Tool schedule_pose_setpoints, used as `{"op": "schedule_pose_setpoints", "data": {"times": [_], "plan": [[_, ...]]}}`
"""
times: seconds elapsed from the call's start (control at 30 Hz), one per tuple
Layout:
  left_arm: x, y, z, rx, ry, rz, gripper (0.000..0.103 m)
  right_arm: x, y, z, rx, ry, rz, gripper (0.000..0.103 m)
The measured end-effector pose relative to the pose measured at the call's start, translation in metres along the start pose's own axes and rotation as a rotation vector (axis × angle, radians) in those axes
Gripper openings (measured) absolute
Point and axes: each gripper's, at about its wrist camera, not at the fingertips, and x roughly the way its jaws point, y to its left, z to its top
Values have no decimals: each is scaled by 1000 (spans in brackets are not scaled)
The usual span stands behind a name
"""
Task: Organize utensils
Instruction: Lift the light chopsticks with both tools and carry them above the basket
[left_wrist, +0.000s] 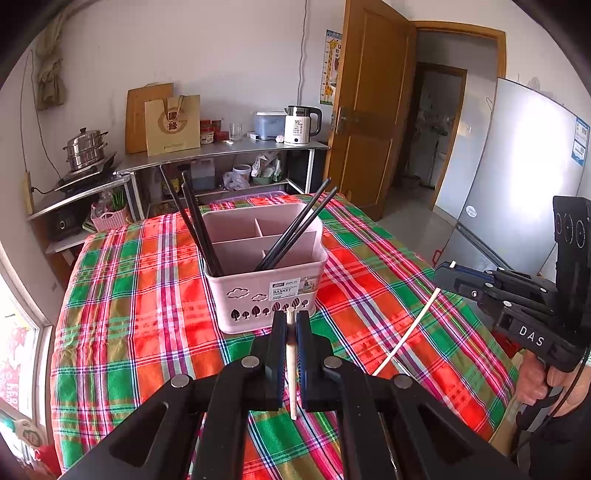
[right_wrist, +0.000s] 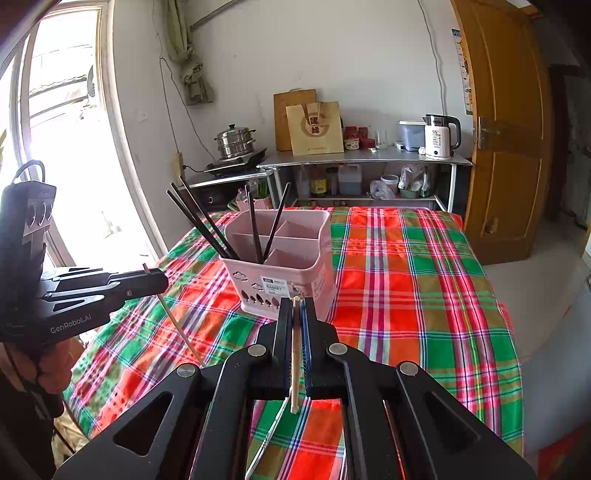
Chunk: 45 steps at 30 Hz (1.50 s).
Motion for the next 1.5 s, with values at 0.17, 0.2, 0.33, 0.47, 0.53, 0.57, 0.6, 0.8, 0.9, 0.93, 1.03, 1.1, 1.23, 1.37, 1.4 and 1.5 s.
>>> {"op": "schedule_pose_setpoints", "data": {"times": [0.17,0.2,0.33,0.47,0.53,0.57,0.6,0.8,0.9,0.93,1.03,1.1,1.23,1.37,1.4,1.5], "plan": [[-4,8,3,-16,-5,-15,5,-5,1,5,-13,-14,8,4],[-6,10,3,-19,-8,-18,5,-6,1,6,-16,-17,10,4],[-14,17,11,-36,-19,-39,5,-10,3,15,-29,-39,20,4],[-29,24,27,-39,-57,-46,5,-14,8,29,-38,-71,44,4],[-39,27,38,-39,-83,-47,5,-15,12,38,-45,-89,52,4],[-44,29,43,-40,-96,-47,5,-15,15,42,-48,-99,61,4],[-48,31,49,-44,-107,-49,5,-15,17,47,-51,-107,71,4],[-71,37,89,-43,-188,-59,5,-15,32,77,-66,-165,127,4],[-72,40,109,-41,-209,-50,5,-12,36,96,-57,-194,158,4],[-72,41,115,-40,-215,-46,5,-11,37,102,-54,-206,164,4],[-68,48,135,-42,-229,-33,5,-7,40,119,-49,-236,168,4],[-63,54,146,-42,-233,-33,5,-3,40,128,-42,-252,169,4],[-47,67,162,-45,-225,-26,5,12,34,139,-20,-254,169,4],[-23,80,166,-57,-194,-35,5,34,25,143,8,-232,167,4],[-17,83,165,-60,-184,-37,5,40,23,142,14,-226,166,4],[2,96,164,-83,-154,-48,5,58,17,141,29,-199,164,4]]}}
